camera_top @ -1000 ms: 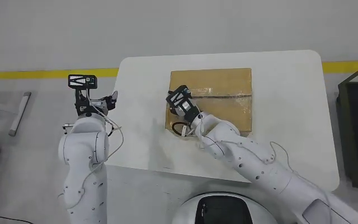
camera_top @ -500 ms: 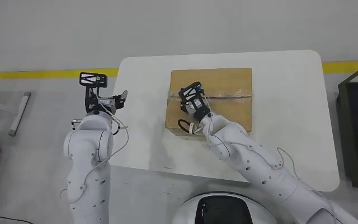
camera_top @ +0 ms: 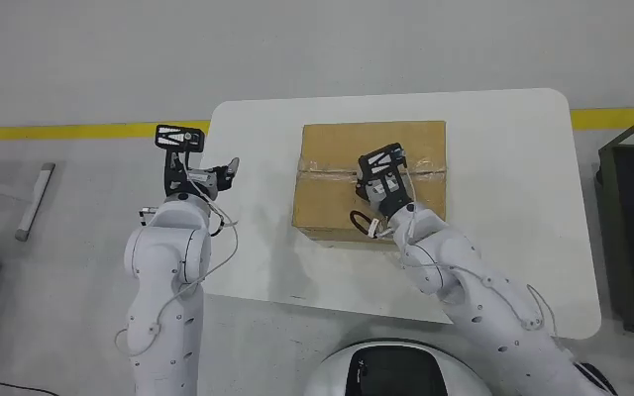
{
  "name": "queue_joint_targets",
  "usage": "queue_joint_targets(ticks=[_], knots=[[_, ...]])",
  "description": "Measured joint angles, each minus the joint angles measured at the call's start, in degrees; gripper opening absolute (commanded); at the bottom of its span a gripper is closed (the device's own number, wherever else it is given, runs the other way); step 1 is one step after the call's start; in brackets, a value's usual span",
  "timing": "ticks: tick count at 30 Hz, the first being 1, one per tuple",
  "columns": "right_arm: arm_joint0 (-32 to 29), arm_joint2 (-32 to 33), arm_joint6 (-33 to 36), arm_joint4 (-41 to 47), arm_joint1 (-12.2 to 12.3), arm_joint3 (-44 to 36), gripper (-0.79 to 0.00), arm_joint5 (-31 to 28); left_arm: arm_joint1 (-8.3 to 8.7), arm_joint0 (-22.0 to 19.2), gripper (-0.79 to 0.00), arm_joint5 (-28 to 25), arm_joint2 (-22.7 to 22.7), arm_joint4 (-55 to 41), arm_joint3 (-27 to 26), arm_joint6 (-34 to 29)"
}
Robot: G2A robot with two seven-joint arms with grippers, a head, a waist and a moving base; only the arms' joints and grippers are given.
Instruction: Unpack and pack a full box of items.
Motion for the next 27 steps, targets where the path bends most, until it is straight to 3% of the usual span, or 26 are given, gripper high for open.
queue_joint_targets(ticks=[18, 27], knots=[[-11.9, 11.9, 7.3, -3.9, 1.9, -13.6, -0.785, -0.5, -0.73, -0.8, 0.0, 0.8, 5.4, -2.1, -0.3, 0.1], [-15.5, 16.3, 8.8, -2.1, 2.3, -20.6, -0.785, -1.1, -0.9, -0.9, 0.0, 1.9, 6.1, -1.4, -0.3, -0.2]])
